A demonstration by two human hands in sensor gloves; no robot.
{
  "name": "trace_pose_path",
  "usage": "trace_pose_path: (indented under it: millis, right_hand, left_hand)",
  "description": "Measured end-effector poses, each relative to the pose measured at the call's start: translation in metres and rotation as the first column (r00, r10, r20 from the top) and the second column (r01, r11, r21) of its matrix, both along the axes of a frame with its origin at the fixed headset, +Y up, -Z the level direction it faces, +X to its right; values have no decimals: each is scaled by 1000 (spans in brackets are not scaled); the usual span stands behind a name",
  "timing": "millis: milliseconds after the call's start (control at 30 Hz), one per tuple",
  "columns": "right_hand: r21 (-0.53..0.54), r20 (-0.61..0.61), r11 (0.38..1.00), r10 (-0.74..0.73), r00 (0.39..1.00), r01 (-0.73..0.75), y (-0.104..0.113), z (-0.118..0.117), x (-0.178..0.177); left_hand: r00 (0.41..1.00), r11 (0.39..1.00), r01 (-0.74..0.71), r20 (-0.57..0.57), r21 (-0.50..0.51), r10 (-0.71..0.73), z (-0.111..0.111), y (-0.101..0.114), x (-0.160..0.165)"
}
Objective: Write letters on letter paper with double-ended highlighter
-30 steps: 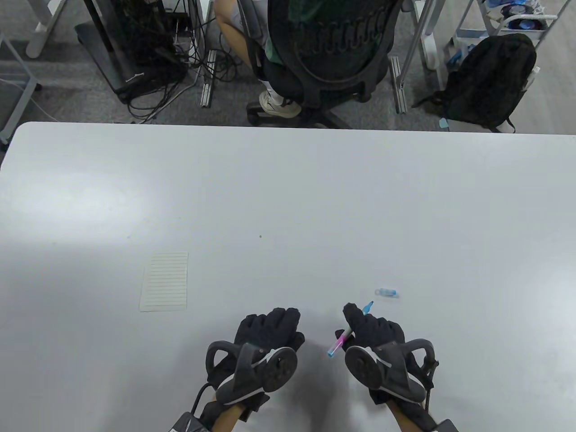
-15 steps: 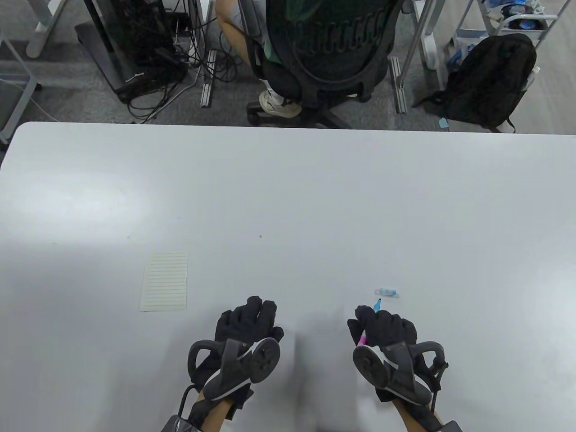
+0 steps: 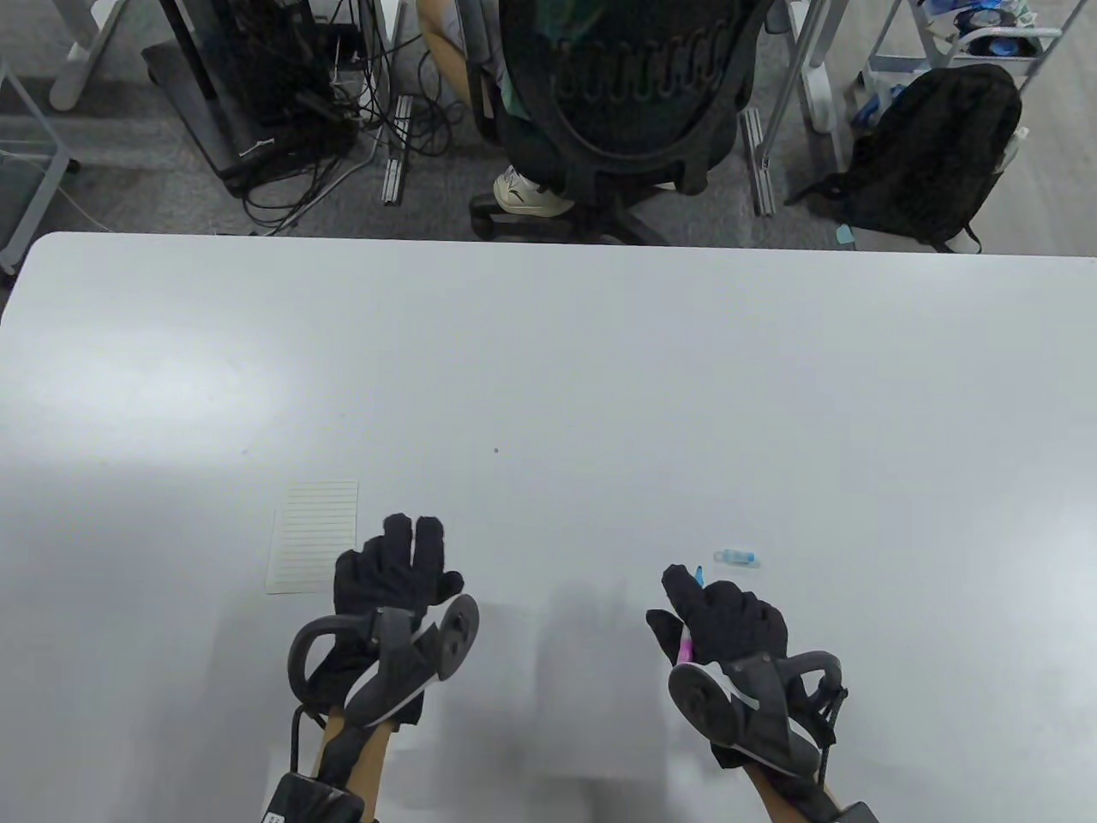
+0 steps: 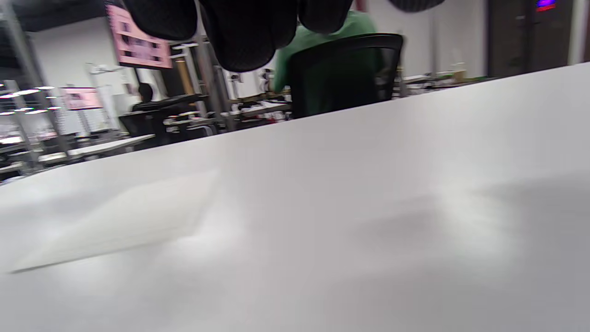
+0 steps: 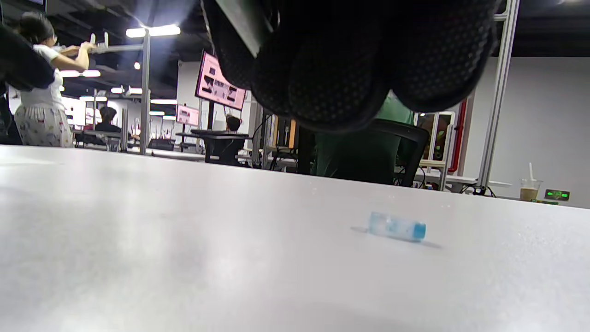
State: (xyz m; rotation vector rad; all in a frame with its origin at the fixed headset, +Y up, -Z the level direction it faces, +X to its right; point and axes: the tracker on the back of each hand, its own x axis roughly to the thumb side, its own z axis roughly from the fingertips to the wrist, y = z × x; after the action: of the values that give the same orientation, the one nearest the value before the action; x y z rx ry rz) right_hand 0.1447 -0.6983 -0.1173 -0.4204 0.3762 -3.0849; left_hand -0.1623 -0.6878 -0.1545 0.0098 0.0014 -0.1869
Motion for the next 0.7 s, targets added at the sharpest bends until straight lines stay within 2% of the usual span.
trace_pose_path:
  millis: [133,267,567,700]
  right_hand:
    - [36,-14,999,8,1000,-8,3,1,1]
    - [46,-15,999,5,1000,-5,3,1,1]
    - [-5,-8,1000,-20,1000,20,3,0,3]
    - [-21,-6,1000,-8,1000,8,2,-1,2]
  left_hand:
    - [993,995,44,-109,-85,-54,-16,-12,-25]
    - [980,992,-12,-200,-129,-14,-25,-19,-44]
    - [947,961,24,-301,-276,-110,-35,-37,-61]
    - [942,942,-23,-323,-335,-92,-37,-47,-64]
